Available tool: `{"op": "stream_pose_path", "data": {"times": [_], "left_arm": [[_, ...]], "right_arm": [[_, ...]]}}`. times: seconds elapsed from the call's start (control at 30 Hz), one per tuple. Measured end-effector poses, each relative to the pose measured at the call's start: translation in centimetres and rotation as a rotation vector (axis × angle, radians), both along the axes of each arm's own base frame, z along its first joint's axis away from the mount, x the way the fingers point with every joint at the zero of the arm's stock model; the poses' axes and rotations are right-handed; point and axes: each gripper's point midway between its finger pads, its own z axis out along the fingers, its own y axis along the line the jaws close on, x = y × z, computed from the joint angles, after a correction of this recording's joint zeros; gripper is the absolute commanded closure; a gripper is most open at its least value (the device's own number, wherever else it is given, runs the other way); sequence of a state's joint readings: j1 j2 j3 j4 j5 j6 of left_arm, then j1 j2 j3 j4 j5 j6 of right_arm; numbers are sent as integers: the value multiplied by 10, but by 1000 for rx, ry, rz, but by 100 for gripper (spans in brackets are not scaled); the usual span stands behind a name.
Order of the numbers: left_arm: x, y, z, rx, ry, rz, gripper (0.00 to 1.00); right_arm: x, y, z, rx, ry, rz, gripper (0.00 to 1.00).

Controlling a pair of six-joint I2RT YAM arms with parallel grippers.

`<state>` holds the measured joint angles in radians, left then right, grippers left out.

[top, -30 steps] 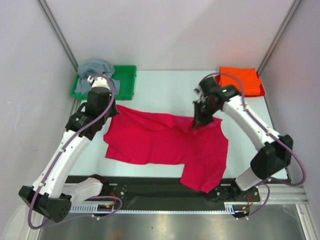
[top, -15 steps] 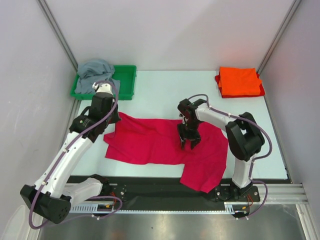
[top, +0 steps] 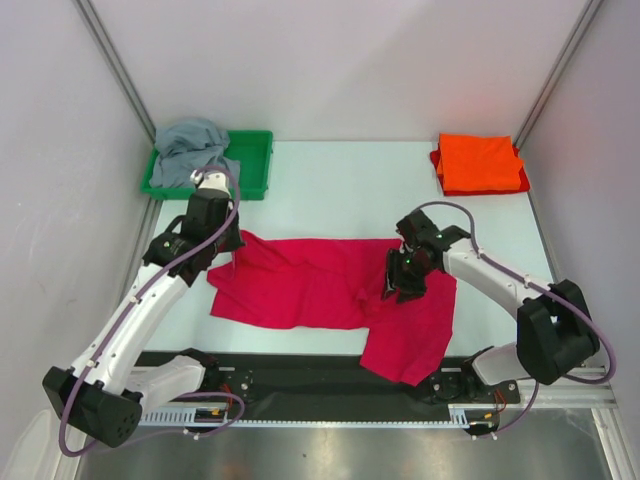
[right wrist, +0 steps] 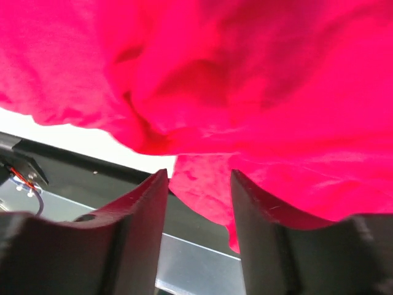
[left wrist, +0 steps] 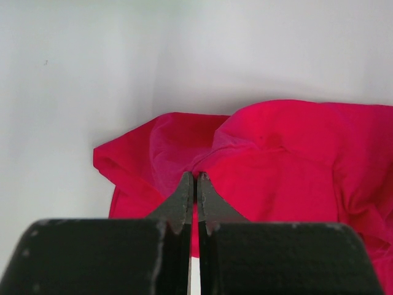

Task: Fold and stack the t-shirts
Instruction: Flatten the tshirt out

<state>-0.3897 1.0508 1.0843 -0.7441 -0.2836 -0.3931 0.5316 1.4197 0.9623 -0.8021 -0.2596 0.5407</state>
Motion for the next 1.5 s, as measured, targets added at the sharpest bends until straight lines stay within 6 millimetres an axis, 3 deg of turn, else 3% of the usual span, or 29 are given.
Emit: {"op": "stream_pose_path", "data": {"times": [0.03, 0.1, 0.23, 0.43, 0.73, 1.1, 1.5], "left_arm": [[0, 0, 0, 0, 2, -1, 100], [0, 0, -1, 0, 4, -1, 100], [-1, 0, -1, 1, 8, -2, 100], [-3, 1, -3, 6, 17, -1, 100], [-5, 0, -4, 9, 25, -5, 100], [-5, 0, -5, 11, 26, -7, 100], [-6, -1, -5, 12, 27, -10, 100]], "right_arm": [[0, -6, -4, -2, 7, -28, 43], [0, -14, -7, 0, 8, -57, 45], [9, -15, -3, 41, -25, -83, 62], [-8, -20, -30, 44, 29, -102, 70], [-5, -15, -35, 62, 16, -107, 69], [-5, -14, -58, 8, 62, -97, 65], [0, -5, -66, -15, 61, -60, 71]]}}
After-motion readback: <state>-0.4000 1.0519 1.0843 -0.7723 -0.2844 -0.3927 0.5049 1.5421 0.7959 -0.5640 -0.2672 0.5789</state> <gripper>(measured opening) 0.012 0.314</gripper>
